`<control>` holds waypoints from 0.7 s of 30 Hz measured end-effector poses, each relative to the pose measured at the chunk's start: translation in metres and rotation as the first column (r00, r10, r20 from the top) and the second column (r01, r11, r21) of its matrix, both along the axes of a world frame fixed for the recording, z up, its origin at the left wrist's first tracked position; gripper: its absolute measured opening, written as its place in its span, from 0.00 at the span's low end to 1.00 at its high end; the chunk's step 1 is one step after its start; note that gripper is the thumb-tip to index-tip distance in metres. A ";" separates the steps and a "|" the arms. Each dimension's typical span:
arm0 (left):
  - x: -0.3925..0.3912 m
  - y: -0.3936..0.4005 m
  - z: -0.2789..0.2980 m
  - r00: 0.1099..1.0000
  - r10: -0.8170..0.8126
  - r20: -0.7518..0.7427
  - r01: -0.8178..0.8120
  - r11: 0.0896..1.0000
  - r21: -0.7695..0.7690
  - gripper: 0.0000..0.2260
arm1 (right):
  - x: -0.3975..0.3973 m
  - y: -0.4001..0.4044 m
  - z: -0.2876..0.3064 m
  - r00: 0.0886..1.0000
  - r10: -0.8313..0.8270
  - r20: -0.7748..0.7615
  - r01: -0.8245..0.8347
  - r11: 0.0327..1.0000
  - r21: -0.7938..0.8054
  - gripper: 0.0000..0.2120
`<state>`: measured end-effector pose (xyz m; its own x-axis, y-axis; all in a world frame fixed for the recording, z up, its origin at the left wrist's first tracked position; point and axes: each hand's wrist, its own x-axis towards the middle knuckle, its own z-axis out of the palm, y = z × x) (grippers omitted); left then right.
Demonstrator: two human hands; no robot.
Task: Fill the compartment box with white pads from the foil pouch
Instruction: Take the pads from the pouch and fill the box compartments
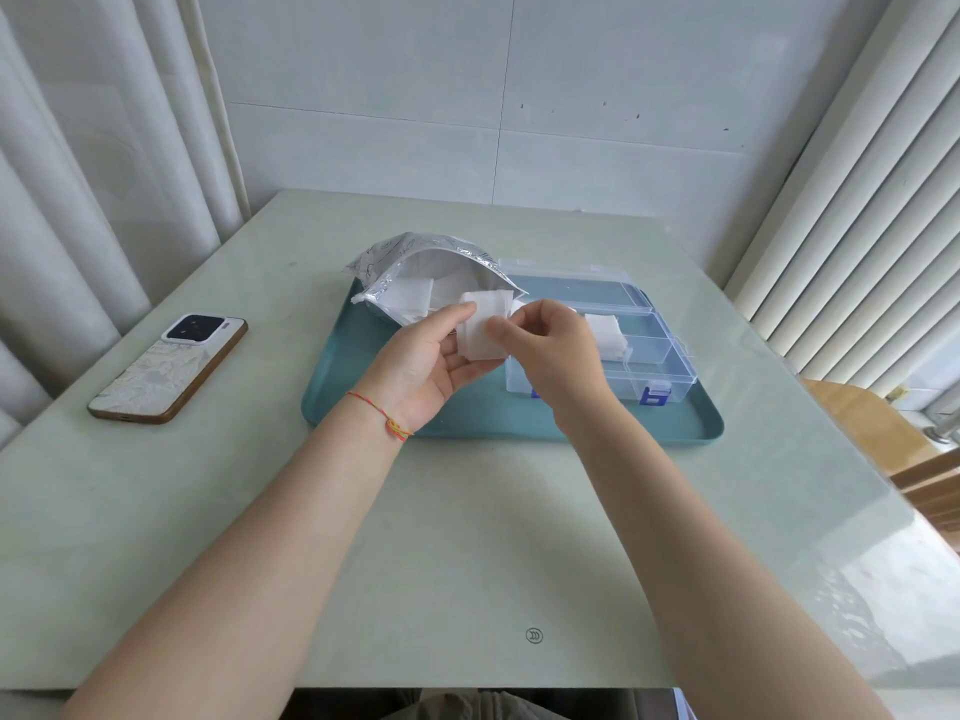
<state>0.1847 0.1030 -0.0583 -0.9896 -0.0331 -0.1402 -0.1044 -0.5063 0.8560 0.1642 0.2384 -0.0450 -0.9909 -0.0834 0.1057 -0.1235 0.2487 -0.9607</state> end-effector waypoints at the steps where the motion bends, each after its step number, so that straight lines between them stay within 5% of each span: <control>1: 0.000 0.000 0.000 1.000 -0.006 -0.003 0.006 1.000 -0.016 0.09 | 0.000 0.000 0.000 1.000 -0.011 -0.004 0.011 1.000 0.001 0.08; 8: 0.006 0.004 0.003 0.995 -0.089 -0.040 0.081 0.982 -0.171 0.10 | -0.003 0.000 0.000 0.999 -0.003 -0.046 0.003 1.000 0.009 0.05; 14: 0.010 0.003 0.006 0.977 -0.211 -0.025 0.205 0.967 -0.149 0.15 | 0.000 0.003 0.001 0.995 0.093 -0.021 -0.093 0.995 -0.018 0.07; 21: 0.009 -0.001 0.006 0.962 -0.273 -0.016 0.268 0.952 -0.149 0.17 | -0.003 0.013 0.005 0.979 0.169 -0.111 -0.150 0.974 0.168 0.05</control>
<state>0.1936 0.1018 -0.0524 -0.9686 0.2191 -0.1176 -0.1879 -0.3349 0.9233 0.1611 0.2516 -0.0396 -0.9434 -0.2648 0.1999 -0.2896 0.3632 -0.8856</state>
